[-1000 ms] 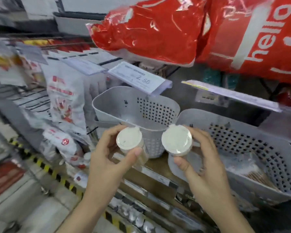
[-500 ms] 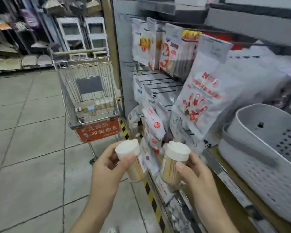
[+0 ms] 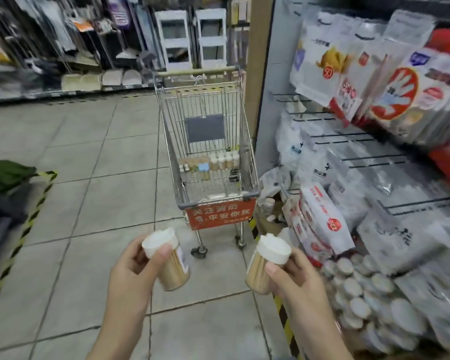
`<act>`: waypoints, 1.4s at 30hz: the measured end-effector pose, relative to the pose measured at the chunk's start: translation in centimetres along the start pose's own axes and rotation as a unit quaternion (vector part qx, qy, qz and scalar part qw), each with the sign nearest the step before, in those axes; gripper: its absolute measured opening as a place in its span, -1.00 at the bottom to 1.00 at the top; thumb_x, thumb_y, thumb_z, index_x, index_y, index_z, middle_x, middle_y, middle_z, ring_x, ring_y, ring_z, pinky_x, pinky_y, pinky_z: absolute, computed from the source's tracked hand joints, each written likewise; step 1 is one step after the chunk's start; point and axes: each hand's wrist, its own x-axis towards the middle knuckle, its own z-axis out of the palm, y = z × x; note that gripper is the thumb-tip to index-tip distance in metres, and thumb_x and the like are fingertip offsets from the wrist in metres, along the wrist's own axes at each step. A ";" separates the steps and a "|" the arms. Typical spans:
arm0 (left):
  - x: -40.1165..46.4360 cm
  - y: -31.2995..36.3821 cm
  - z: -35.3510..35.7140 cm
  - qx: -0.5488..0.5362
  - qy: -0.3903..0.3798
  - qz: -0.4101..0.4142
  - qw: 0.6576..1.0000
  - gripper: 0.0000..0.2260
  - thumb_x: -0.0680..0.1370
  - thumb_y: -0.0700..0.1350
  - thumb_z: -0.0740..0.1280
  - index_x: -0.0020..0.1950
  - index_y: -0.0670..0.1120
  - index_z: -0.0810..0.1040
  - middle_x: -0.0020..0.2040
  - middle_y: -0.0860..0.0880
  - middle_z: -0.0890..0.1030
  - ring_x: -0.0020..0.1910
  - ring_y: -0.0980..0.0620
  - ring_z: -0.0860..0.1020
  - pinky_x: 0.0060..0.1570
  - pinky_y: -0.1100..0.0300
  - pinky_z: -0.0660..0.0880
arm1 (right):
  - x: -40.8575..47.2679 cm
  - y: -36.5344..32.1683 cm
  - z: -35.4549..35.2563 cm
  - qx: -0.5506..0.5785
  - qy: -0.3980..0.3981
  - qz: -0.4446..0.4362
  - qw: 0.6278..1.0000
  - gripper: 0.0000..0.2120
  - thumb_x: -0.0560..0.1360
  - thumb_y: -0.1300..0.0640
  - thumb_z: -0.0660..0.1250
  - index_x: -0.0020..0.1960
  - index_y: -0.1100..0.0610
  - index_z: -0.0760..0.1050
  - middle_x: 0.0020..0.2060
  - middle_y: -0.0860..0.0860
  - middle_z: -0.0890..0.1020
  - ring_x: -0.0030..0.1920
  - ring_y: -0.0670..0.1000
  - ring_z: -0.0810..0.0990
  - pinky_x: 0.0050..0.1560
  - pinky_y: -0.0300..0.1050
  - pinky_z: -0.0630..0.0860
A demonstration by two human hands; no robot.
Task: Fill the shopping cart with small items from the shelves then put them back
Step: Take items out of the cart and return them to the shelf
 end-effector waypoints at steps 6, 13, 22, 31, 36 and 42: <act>8.4 -2.0 2.3 0.016 0.007 -0.028 0.999 -0.80 0.48 -0.20 0.35 0.10 -0.10 0.57 -0.11 0.03 0.67 -0.16 0.21 0.59 -0.18 0.41 0.51 | 8.4 0.3 1.5 -0.022 0.004 0.030 0.999 -0.38 0.17 -0.04 0.61 0.17 0.07 0.52 0.08 -0.01 0.67 0.10 -0.04 0.63 0.05 -0.13 0.55; 19.8 -2.7 7.2 0.013 0.025 -0.033 0.999 -0.83 0.47 -0.24 0.37 0.03 -0.07 0.58 -0.13 0.06 0.68 -0.14 0.19 0.60 -0.16 0.39 0.52 | 22.4 -0.5 3.8 -0.065 -0.009 0.029 0.997 -0.65 0.39 0.33 0.44 0.10 0.03 0.53 0.03 -0.05 0.68 0.11 -0.03 0.61 0.15 -0.08 0.51; 32.4 -4.8 10.2 0.056 0.053 -0.062 0.995 -0.79 0.44 -0.32 0.41 0.02 -0.11 0.57 -0.14 0.02 0.66 -0.20 0.20 0.59 -0.23 0.43 0.49 | 36.8 -0.5 6.8 -0.124 -0.035 0.067 0.989 -0.64 0.40 0.29 0.46 0.09 -0.03 0.50 0.02 -0.12 0.64 0.03 -0.16 0.59 -0.03 -0.27 0.48; 46.6 -9.3 14.0 0.097 0.006 -0.141 0.985 -0.74 0.43 -0.23 0.45 0.05 0.00 0.52 0.00 0.02 0.63 -0.02 0.09 0.58 -0.15 0.34 0.50 | 48.5 1.4 9.1 -0.137 0.006 0.121 0.983 -0.64 0.38 0.27 0.48 0.09 0.01 0.49 0.02 -0.05 0.64 0.06 -0.06 0.58 -0.06 -0.24 0.43; 53.4 -13.2 16.6 0.130 -0.049 -0.177 0.974 -0.71 0.42 -0.19 0.47 0.04 0.07 0.49 0.01 0.09 0.61 -0.03 0.18 0.57 -0.16 0.43 0.47 | 55.6 4.5 10.2 -0.150 0.033 0.152 0.976 -0.61 0.40 0.31 0.46 0.09 -0.04 0.47 0.05 -0.09 0.61 0.08 -0.10 0.57 0.04 -0.21 0.44; 60.5 -21.0 18.5 0.180 -0.093 -0.202 0.958 -0.69 0.43 -0.18 0.48 0.11 0.05 0.52 0.04 0.09 0.61 0.00 0.13 0.59 -0.02 0.27 0.52 | 64.0 10.8 11.3 -0.151 0.084 0.188 0.967 -0.56 0.40 0.42 0.42 0.17 0.07 0.43 0.07 -0.03 0.59 0.08 -0.05 0.56 0.06 -0.17 0.46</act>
